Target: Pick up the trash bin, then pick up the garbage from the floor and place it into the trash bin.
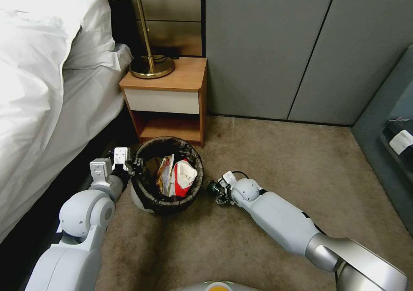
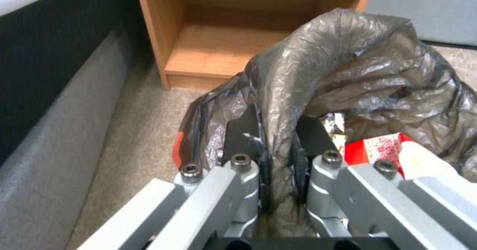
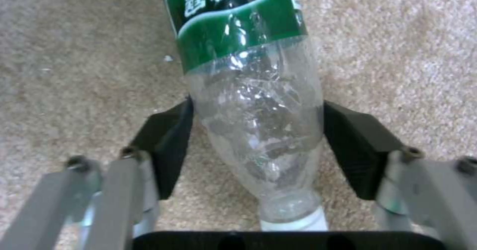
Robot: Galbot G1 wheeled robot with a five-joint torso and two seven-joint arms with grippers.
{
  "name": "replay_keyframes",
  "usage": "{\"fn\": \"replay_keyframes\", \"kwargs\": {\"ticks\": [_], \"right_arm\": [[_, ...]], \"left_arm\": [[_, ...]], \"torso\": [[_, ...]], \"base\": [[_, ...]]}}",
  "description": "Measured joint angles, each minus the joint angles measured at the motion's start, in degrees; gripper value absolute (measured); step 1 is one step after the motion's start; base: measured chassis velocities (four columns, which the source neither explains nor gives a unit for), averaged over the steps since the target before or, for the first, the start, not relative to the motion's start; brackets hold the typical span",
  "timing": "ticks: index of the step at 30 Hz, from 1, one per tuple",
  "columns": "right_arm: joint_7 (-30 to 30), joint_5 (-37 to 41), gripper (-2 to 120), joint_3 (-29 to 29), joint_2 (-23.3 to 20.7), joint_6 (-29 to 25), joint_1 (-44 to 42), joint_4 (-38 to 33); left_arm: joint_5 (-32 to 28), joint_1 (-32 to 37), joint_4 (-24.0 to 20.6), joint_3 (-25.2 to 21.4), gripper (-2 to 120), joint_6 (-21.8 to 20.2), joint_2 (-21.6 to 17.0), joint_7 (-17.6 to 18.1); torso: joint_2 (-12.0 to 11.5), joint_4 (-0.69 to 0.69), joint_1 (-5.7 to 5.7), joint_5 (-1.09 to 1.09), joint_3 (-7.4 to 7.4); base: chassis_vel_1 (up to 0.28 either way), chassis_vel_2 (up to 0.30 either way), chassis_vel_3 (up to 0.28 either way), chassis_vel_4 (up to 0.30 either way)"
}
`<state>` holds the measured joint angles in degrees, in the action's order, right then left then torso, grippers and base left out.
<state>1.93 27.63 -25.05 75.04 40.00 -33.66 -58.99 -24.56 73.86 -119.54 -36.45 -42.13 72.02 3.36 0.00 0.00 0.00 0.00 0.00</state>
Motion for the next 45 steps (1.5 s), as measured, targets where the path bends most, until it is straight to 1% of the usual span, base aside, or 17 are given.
{"fn": "replay_keyframes", "kwargs": {"ticks": [3, 6, 9, 14, 23, 26, 27, 28, 30, 31, 34, 35, 38, 41, 42, 44, 45], "right_arm": [[0.17, -0.01, 45, -0.63, 0.23, 0.32, 0.00, -0.66], [0.27, 0.01, 41, -0.82, 0.37, 0.50, 0.06, -0.75], [0.42, 0.03, 28, -0.90, 0.84, 0.59, 0.25, -0.51], [0.44, 0.00, 20, -0.59, 0.97, 0.44, 0.23, -0.20], [1.06, 0.54, 20, 1.00, 0.15, 0.58, 0.03, -2.97], [4.16, 6.20, 20, 3.59, -3.75, 2.00, -0.01, -14.30], [4.16, 6.20, 20, 3.59, -3.75, 2.00, -0.01, -14.30], [5.27, 8.63, 20, 4.70, -5.71, 2.07, 0.00, -18.42], [8.64, 16.18, 20, 9.14, -13.36, 2.10, -0.38, -28.83], [8.64, 16.18, 20, 9.14, -13.36, 2.10, -0.38, -28.83], [12.07, 24.23, 20, 17.60, -22.01, 2.14, -2.79, -42.73], [12.07, 24.23, 20, 17.60, -22.01, 2.14, -2.79, -42.73], [13.19, 27.92, 20, 24.22, -25.58, 2.20, -5.35, -49.04], [16.24, 36.86, 20, 33.57, -29.30, 2.23, -8.17, -58.36], [16.24, 36.86, 20, 33.57, -29.30, 2.23, -8.17, -58.36], [22.11, 49.48, 20, 37.58, -30.67, 2.22, -6.43, -65.06], [22.11, 49.48, 20, 37.58, -30.67, 2.22, -6.43, -65.06]], "left_arm": [[0.02, -0.04, 0.05, 0.00, 5, 0.00, 0.02, -0.04], [0.03, -0.04, 0.05, 0.00, 5, 0.00, 0.07, -0.06], [0.04, -0.04, 0.05, 0.00, 5, 0.00, 0.09, -0.07], [-0.03, 0.16, 0.02, -0.18, 5, 0.00, -0.02, -0.08], [-0.20, 0.29, -0.34, -0.28, 5, 0.00, -0.03, -0.07], [-0.71, -0.06, -1.13, -0.28, 5, 0.00, -0.25, 0.00], [-0.71, -0.06, -1.13, -0.28, 5, 0.00, -0.25, 0.00], [-0.82, -0.24, -1.38, -0.28, 5, 0.00, -0.32, 0.05], [-0.92, -0.63, -1.82, -0.23, 5, 0.00, -0.43, 0.33], [-0.92, -0.63, -1.82, -0.23, 5, 0.00, -0.43, 0.33], [-0.92, -0.82, -2.10, 0.19, 5, 0.00, -0.44, 0.30], [-0.92, -0.82, -2.10, 0.19, 5, 0.00, -0.44, 0.30], [-0.87, -0.91, -2.10, 0.24, 5, 0.00, -0.43, 0.39], [-0.58, -0.80, -2.27, 0.64, 5, 0.00, -0.22, 0.40], [-0.58, -0.80, -2.27, 0.64, 5, 0.00, -0.22, 0.40], [-0.16, -0.74, -2.33, 1.09, 5, 0.00, 0.05, 0.35], [-0.16, -0.74, -2.33, 1.09, 5, 0.00, 0.05, 0.35]], "torso": [[0.00, 0.00, 0.00, 0.00, 0.00], [0.00, 0.00, 0.00, 0.00, 0.00], [0.00, 0.01, 0.00, 0.00, 0.00], [0.00, 0.00, 0.00, 0.00, 0.00], [0.00, 0.00, 0.00, 0.00, 0.00], [0.00, 0.01, 0.00, 0.00, 0.00], [0.00, 0.01, 0.00, 0.00, 0.00], [0.00, 0.02, 0.00, 0.04, 0.00], [0.00, -0.01, 0.00, -0.02, 0.00], [0.00, -0.01, 0.00, -0.02, 0.00], [0.00, 0.00, 0.00, 0.02, 0.00], [0.00, 0.00, 0.00, 0.02, 0.00], [0.00, 0.00, 0.00, 0.00, 0.00], [0.01, -0.03, 0.00, 0.02, 0.00], [0.01, -0.03, 0.00, 0.02, 0.00], [0.00, -0.02, 0.00, 0.02, 0.00], [0.00, -0.02, 0.00, 0.02, 0.00]], "base": [[0.000, 0.000, 0.000, 0.000], [0.000, 0.000, 0.000, 0.000], [0.000, 0.000, 0.000, 0.000], [0.000, 0.000, 0.000, 0.000], [0.000, 0.000, 0.000, 0.000], [0.000, 0.000, 0.000, 0.000], [0.000, 0.000, 0.000, 0.000], [0.000, 0.000, 0.000, 0.000], [0.000, 0.000, 0.000, 0.000], [0.000, 0.000, 0.000, 0.000], [0.000, 0.000, 0.000, 0.000], [0.000, 0.000, 0.000, 0.000], [0.000, 0.000, 0.000, 0.000], [0.000, 0.000, 0.000, 0.000], [0.000, 0.000, 0.000, 0.000], [0.000, 0.000, 0.000, 0.000], [0.000, 0.000, 0.000, 0.000]]}}
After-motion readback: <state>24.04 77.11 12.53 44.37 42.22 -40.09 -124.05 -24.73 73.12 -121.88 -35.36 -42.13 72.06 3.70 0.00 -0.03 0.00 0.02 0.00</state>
